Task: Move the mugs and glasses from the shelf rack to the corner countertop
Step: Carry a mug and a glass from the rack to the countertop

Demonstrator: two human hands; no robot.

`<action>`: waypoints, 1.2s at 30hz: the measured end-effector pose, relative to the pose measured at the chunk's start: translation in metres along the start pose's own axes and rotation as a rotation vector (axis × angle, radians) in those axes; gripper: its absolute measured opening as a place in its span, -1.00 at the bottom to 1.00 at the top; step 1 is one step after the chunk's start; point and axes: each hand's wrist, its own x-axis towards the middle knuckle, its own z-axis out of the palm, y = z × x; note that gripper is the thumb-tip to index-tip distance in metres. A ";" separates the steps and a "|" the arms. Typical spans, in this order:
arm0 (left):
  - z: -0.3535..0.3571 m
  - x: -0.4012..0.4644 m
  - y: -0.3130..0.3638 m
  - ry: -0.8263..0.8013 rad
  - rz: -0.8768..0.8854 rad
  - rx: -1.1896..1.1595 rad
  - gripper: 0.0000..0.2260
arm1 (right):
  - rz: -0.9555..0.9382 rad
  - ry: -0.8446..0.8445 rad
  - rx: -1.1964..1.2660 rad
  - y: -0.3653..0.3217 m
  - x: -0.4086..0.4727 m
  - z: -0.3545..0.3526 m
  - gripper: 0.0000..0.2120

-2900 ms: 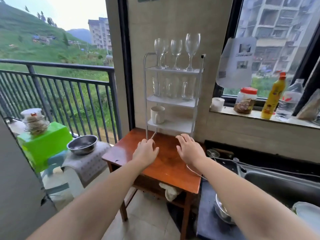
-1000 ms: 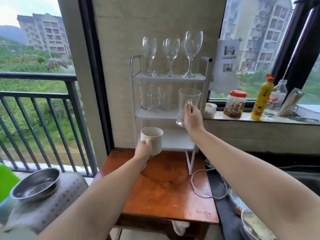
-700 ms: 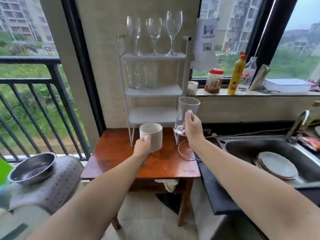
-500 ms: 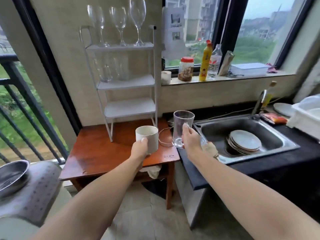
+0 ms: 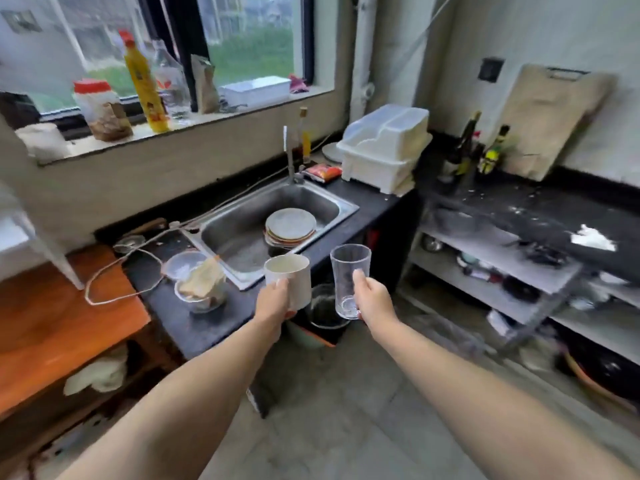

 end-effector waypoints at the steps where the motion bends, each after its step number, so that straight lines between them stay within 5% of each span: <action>1: 0.030 -0.005 0.001 -0.033 -0.028 -0.015 -0.64 | 0.013 0.023 -0.004 0.008 0.008 -0.027 -0.52; 6: 0.186 -0.033 0.007 -0.211 -0.078 -0.021 -0.62 | 0.114 0.191 0.033 0.050 0.046 -0.173 -0.51; 24: 0.610 -0.099 0.031 -0.795 -0.017 0.348 -0.62 | 0.341 0.691 0.182 0.138 0.136 -0.518 -0.49; 36: 0.882 -0.124 0.082 -0.951 -0.004 0.433 -0.63 | 0.357 0.846 0.233 0.155 0.241 -0.747 -0.48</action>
